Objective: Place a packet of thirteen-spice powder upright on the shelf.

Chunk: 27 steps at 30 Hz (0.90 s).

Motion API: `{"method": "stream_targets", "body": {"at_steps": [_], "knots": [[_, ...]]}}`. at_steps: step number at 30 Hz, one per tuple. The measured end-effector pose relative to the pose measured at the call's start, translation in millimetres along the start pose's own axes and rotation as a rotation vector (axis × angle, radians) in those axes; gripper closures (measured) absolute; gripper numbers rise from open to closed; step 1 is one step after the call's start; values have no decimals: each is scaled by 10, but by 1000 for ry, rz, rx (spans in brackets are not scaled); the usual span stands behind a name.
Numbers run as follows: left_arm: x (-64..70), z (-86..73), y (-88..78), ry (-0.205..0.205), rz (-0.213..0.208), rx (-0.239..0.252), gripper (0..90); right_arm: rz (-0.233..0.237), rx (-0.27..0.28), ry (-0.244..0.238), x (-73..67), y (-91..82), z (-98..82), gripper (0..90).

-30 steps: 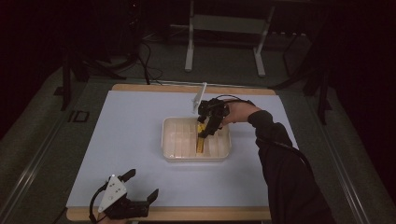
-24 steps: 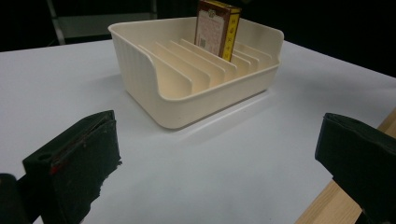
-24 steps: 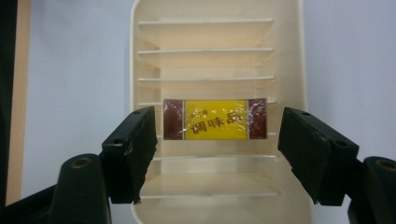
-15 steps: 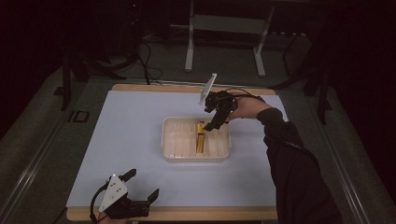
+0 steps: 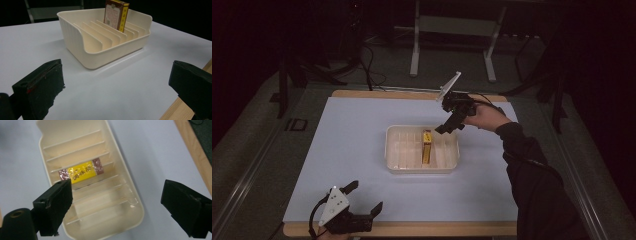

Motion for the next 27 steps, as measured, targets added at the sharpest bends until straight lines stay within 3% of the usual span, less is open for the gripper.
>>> {"method": "stream_targets", "body": {"at_steps": [9, 11, 23, 27], "knots": [[1, 2, 1, -2, 1, 2, 0, -69, 96, 132, 85, -24, -146, 102], [1, 3, 0, 0, 0, 1, 0, -62, 118, 151, 79, -28, -196, 102], [4, 0, 7, 0, -4, -1, 0, -143, 130, 371, 168, 82, -577, 105], [4, 1, 7, 0, -3, -1, 0, -167, 159, 402, 178, 89, -663, 105]]}}
Point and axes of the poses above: each handheld gripper's, and its own axes: y roughly forward along the jaws, z roughly out of its top, x roughly to its right, the point moved 9 cm from there along y, roughly forward along the jaws, and after that the axes turned 5 degrees about -z, right-handed, at the moved point
